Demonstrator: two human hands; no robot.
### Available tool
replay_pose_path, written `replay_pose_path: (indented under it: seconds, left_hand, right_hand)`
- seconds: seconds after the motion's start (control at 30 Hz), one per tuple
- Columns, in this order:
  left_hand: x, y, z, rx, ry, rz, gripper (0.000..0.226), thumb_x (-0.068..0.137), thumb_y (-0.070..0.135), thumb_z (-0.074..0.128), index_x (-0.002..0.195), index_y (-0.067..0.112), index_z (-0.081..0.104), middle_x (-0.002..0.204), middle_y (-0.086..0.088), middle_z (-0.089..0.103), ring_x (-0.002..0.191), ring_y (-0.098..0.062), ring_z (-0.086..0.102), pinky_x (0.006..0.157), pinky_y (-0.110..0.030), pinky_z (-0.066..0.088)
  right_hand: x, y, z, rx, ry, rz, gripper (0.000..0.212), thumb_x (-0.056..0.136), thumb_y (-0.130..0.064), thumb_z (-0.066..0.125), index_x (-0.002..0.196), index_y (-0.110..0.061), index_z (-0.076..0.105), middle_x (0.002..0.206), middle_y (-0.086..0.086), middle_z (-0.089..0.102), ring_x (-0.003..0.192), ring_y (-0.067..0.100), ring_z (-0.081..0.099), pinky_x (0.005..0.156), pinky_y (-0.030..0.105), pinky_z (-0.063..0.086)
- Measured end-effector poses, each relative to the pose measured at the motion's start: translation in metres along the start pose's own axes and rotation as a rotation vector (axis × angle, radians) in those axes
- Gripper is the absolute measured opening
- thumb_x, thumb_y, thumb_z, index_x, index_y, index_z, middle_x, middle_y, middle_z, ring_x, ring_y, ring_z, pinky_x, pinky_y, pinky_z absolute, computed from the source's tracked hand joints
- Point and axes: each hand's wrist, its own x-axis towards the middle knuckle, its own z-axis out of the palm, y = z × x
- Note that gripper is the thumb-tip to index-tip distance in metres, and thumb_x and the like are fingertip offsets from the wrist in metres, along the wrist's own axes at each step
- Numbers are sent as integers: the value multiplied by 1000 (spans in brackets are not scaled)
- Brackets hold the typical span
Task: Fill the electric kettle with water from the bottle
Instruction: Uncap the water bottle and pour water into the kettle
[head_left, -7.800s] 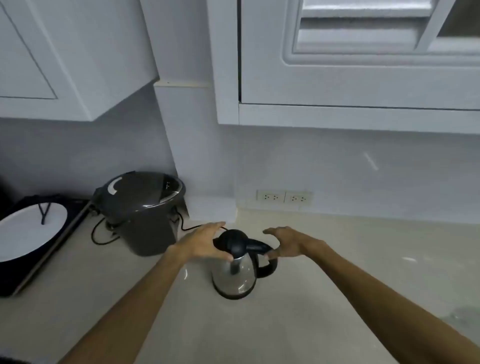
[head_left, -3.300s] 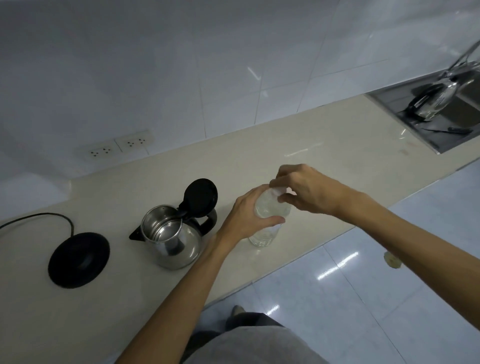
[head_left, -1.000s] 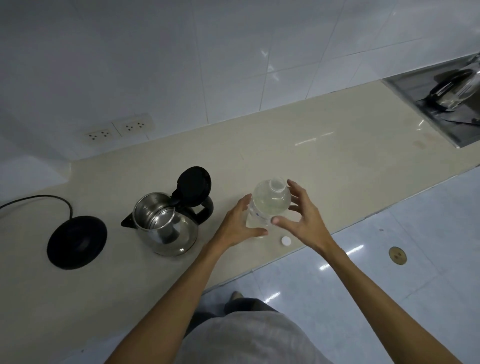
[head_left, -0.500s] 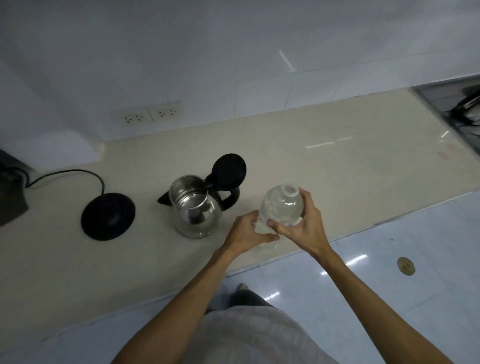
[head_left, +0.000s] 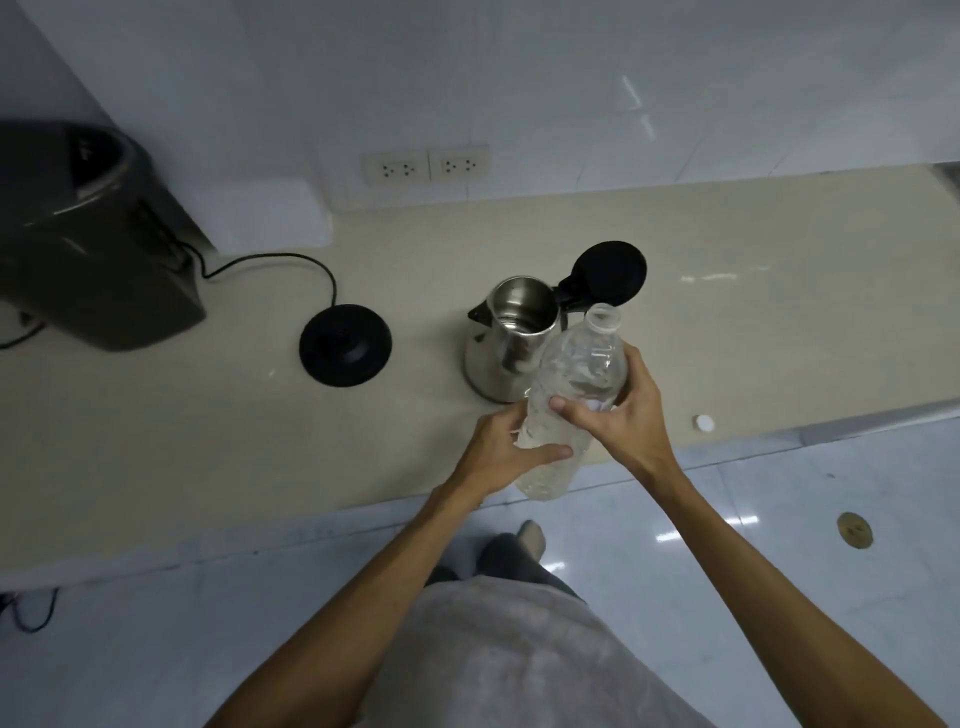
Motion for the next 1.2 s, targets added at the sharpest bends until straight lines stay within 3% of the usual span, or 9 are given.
replay_pose_path:
  seconds: [0.2, 0.27, 0.4, 0.53, 0.77, 0.97, 1.2]
  left_hand:
    - [-21, 3, -11, -8, -49, -72, 54, 75, 62, 78, 116, 27, 73, 110, 7, 80, 100, -12, 77, 92, -40, 63]
    - [-26, 5, -12, -6, -63, -83, 44, 80, 64, 72, 101, 26, 72, 100, 5, 80, 95, -18, 77, 90, -46, 63]
    - [-36, 3, -13, -46, -101, -116, 45, 93, 56, 66, 74, 17, 61, 81, -3, 71, 84, -27, 75, 83, -55, 65]
    - [-41, 10, -16, -97, -136, -148, 50, 101, 49, 62, 92, 1, 71, 99, -22, 78, 94, -33, 79, 80, -50, 67]
    - [-44, 20, -22, -116, -143, -181, 53, 106, 42, 58, 104, -10, 72, 103, -27, 78, 89, -35, 80, 69, -34, 67]
    - [-47, 25, -23, -134, -159, -181, 45, 105, 40, 61, 93, -2, 70, 101, -28, 78, 85, -37, 81, 77, -45, 68]
    - [-48, 25, -21, -101, -171, -196, 56, 104, 43, 62, 103, -12, 71, 100, -26, 79, 84, -38, 81, 78, -49, 67]
  right_hand:
    - [3, -10, 22, -63, -6, 83, 77, 65, -54, 84, 127, -16, 56, 114, -8, 69, 99, 4, 69, 89, 33, 60]
    - [4, -8, 28, -61, 3, 112, 71, 67, -58, 80, 122, -19, 58, 110, -8, 69, 97, 7, 70, 88, 35, 60]
    - [7, -1, 36, -75, 10, 157, 62, 70, -60, 73, 117, -23, 56, 105, -8, 68, 96, 15, 71, 86, 39, 60]
    - [12, 2, 42, -71, 8, 215, 64, 73, -59, 71, 120, -17, 58, 105, -1, 70, 94, 21, 73, 81, 38, 61]
    - [18, 4, 43, -24, -42, 281, 61, 78, -61, 69, 118, -16, 62, 102, 8, 76, 87, 27, 76, 81, 48, 62]
    - [15, -2, 43, 3, -77, 328, 54, 84, -54, 66, 115, -10, 62, 98, 14, 75, 83, 32, 76, 65, 33, 60]
    - [12, -4, 41, 22, -101, 354, 43, 87, -50, 64, 108, -12, 63, 90, 11, 74, 76, 26, 74, 68, 36, 59]
